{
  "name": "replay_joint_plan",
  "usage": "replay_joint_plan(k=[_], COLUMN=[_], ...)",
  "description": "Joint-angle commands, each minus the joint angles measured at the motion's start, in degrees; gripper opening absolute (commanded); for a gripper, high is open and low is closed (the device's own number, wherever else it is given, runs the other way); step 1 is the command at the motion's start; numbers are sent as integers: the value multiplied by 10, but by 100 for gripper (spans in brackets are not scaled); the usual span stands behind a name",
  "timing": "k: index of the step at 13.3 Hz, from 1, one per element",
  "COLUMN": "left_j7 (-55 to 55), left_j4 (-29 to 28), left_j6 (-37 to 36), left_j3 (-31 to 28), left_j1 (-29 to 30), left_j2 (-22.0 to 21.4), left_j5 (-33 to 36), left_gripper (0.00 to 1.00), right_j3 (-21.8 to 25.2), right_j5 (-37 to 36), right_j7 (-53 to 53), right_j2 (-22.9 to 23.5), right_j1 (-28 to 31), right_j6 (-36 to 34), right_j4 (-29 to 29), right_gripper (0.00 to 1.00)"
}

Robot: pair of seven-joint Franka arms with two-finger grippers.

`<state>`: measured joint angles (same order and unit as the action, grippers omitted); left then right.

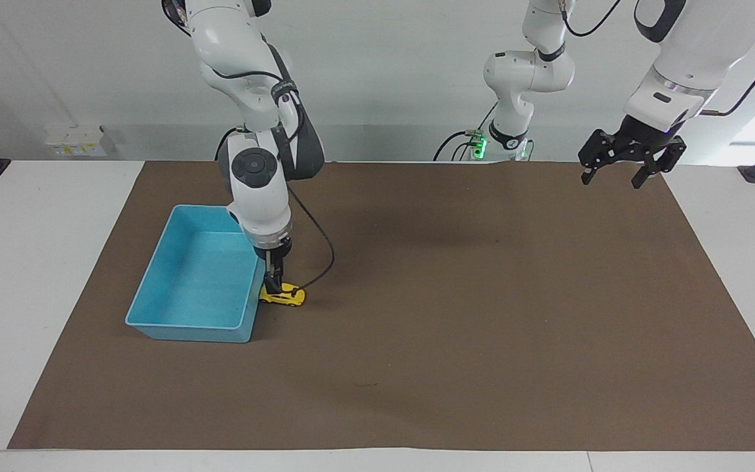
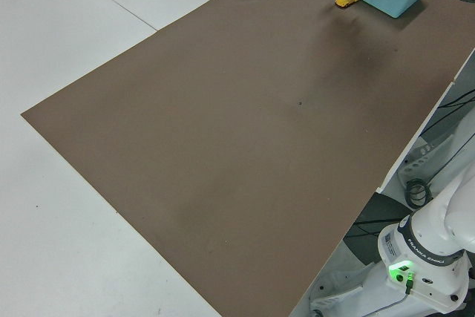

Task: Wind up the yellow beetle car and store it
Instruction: 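Lower the right gripper onto the yellow car beside the box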

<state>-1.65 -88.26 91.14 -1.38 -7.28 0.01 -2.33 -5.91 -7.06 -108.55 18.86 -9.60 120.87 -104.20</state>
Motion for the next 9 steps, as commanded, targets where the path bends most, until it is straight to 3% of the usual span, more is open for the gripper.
replay_joint_plan(k=[1,9], left_j7=[2,6], left_j4=[-16,-9], left_j6=[-4,-8], left_j3=[-5,-12], left_j1=[-9,-3], left_j2=[-13,-12], left_j5=[8,9], left_gripper=[100,100], right_j3=[-2,-2], right_j5=[-17,-35], right_j7=[-28,-32], right_j2=[1,12], right_j1=[-3,5], right_j6=[43,104], right_j4=[-34,-77], right_gripper=[100,98])
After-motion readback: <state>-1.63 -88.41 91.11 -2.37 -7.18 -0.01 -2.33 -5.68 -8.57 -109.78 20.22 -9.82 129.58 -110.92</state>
